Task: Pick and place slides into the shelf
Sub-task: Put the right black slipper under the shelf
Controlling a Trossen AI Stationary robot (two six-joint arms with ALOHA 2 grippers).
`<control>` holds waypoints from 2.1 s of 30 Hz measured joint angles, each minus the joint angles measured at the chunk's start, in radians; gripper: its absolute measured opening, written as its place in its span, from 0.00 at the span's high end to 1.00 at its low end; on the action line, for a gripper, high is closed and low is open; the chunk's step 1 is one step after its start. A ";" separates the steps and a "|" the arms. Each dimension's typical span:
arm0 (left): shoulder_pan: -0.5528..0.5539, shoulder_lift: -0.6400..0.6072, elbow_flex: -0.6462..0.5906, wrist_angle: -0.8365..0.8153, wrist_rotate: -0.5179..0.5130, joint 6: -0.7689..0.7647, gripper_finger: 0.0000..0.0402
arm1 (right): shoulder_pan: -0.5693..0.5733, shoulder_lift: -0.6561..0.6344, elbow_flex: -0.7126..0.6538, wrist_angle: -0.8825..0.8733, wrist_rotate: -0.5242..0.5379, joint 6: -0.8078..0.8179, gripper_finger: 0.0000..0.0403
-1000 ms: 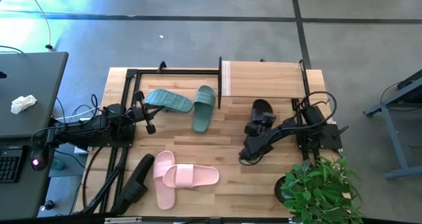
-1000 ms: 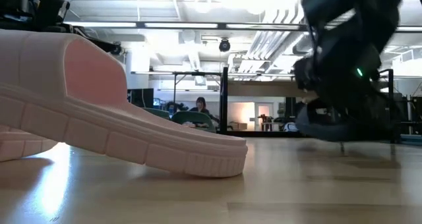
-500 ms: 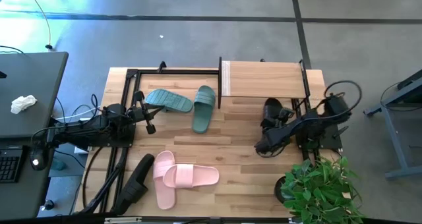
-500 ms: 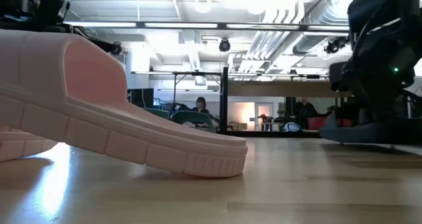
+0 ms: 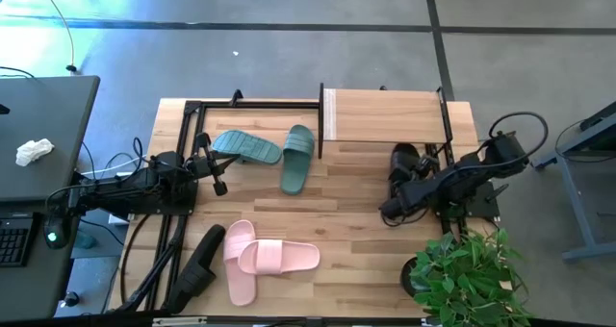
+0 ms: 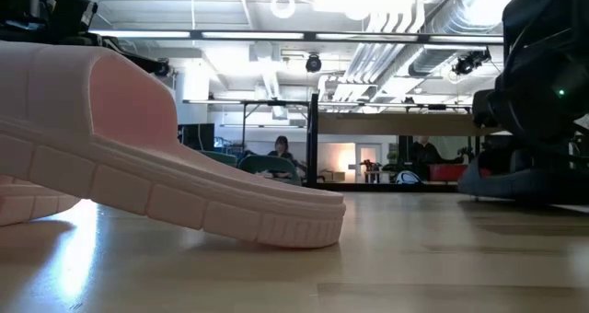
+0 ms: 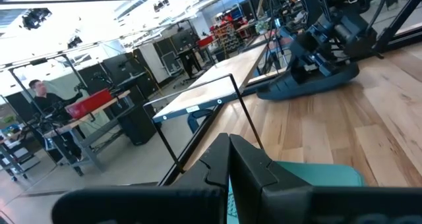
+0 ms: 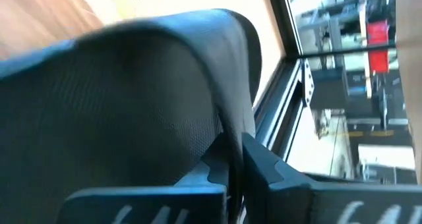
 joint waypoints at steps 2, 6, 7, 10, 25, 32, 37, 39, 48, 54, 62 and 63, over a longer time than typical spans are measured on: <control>0.000 0.000 0.000 0.000 0.000 0.000 1.00 | -0.006 0.000 0.000 -0.019 -0.021 0.029 1.00; 0.000 0.000 0.000 0.000 0.000 0.000 1.00 | -0.007 0.000 0.000 -0.042 -0.039 0.077 1.00; 0.000 0.000 0.000 0.000 0.000 0.000 1.00 | -0.007 0.000 0.000 -0.042 -0.041 0.077 1.00; 0.000 0.000 0.000 0.000 0.000 0.000 1.00 | -0.008 0.000 0.000 -0.041 -0.045 0.077 1.00; 0.000 0.000 0.000 0.000 0.000 0.000 1.00 | -0.006 0.002 0.067 -0.044 -0.081 0.053 0.71; 0.000 0.000 0.000 0.000 0.000 0.000 1.00 | -0.006 0.002 0.071 -0.049 -0.069 0.057 0.53; 0.000 0.000 0.000 0.000 0.000 0.000 1.00 | -0.006 0.002 0.122 -0.093 -0.067 0.082 0.50; 0.000 0.000 0.000 0.000 0.000 0.000 1.00 | -0.004 0.002 0.156 -0.113 -0.063 0.082 0.49; 0.000 0.000 0.000 0.000 0.000 0.000 1.00 | 0.029 0.002 0.376 -0.220 -0.114 0.071 0.49; 0.000 0.000 0.000 0.000 0.000 0.000 1.00 | 0.050 0.002 0.547 -0.164 -0.200 -0.067 0.53; 0.000 0.000 0.000 0.000 0.000 0.000 1.00 | 0.048 0.001 0.660 0.089 -0.472 -0.283 0.70; 0.000 0.000 0.000 0.000 0.000 0.000 1.00 | 0.049 0.001 0.662 0.084 -0.473 -0.278 0.71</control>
